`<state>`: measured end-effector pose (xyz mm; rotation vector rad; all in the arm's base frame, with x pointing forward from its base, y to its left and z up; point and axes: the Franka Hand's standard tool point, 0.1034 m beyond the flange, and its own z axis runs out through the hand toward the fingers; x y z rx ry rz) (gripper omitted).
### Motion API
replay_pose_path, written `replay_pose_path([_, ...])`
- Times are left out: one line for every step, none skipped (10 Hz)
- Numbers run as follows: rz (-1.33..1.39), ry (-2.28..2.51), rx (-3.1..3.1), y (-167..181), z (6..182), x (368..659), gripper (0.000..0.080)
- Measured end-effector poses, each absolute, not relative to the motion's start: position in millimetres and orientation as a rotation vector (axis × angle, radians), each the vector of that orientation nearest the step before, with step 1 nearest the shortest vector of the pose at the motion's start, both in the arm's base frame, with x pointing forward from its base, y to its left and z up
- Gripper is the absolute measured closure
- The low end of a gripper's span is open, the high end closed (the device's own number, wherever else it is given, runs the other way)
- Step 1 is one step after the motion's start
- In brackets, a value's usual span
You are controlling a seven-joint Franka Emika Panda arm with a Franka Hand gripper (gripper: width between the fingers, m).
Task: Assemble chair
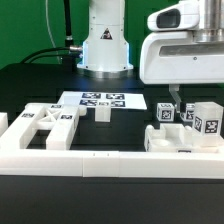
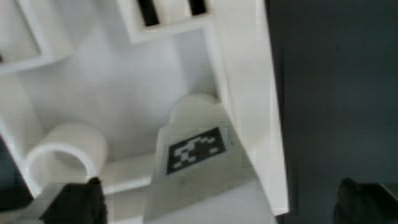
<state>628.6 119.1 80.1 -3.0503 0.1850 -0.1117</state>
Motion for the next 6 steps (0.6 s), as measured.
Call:
replay_pose_path([-0.117,0.05,-3.061,118,79.7,629,0.0151])
replay_pose_path([-0.121,-0.05,-3.063,118,79.7,629,0.0151])
replay_pose_path([-0.124,-0.138,-3.073,121,79.1,628,0.0151])
replay_pose_path([-0.127,-0.254,-3.079,123,77.9,627,0.0151])
replay_pose_path([-0.126,-0.248,-3.078,126,77.9,626,0.0151])
replay_pose_path([-0.126,-0.253,-3.077,129,77.8,626,0.0198])
